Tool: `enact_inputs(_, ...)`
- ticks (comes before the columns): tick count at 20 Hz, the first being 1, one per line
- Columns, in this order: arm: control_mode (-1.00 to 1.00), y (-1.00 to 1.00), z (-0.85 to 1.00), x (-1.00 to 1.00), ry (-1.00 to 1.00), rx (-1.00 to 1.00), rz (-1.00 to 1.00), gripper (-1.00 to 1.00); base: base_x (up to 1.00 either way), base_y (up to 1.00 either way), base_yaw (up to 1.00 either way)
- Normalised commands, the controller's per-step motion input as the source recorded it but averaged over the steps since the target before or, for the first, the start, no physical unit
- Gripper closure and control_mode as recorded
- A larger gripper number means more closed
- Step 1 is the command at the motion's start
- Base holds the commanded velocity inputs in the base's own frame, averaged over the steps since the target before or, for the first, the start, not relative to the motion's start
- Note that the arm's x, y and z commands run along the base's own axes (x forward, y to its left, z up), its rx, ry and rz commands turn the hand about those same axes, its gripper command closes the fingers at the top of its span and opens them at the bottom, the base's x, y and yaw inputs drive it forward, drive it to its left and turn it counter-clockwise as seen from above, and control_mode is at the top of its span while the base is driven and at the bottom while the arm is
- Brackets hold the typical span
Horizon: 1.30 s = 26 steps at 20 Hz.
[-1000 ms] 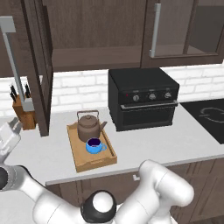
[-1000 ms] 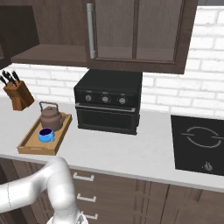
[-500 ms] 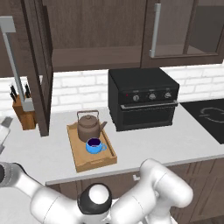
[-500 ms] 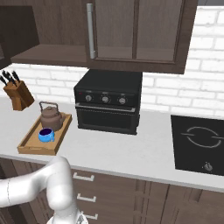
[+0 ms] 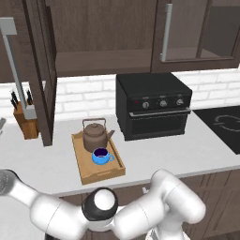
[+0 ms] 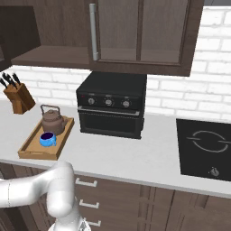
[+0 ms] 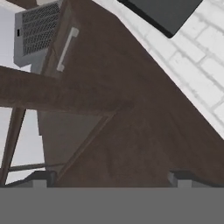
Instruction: Pick the kettle from the counter and place it on the tray. Then pick the mug from the cabinet and place it on the tray. Then close the cabinet doors.
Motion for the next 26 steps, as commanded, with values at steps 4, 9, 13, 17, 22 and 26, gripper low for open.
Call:
enact_inputs(4,-1.00,-0.01,0.30,-0.20,0.02,0.00,-0.07,-1.00,0.00,0.00,0.00)
enact_inputs(9,-1.00,-0.15,0.26,-0.25,0.00,0.00,-0.06,-1.00,0.00,0.00,0.00)
enact_inputs(13,-1.00,-0.34,0.27,-0.11,0.03,0.00,-0.04,-1.00,0.00,0.00,0.00)
enact_inputs(17,-1.00,-0.44,0.32,0.00,0.07,0.00,-0.04,-1.00,0.00,0.00,0.00)
enact_inputs(22,-1.00,-0.54,0.31,0.02,0.10,0.00,-0.03,-1.00,0.00,0.00,0.00)
enact_inputs(26,-1.00,-0.63,0.25,0.00,0.09,0.00,0.00,-1.00,0.00,0.00,0.00)
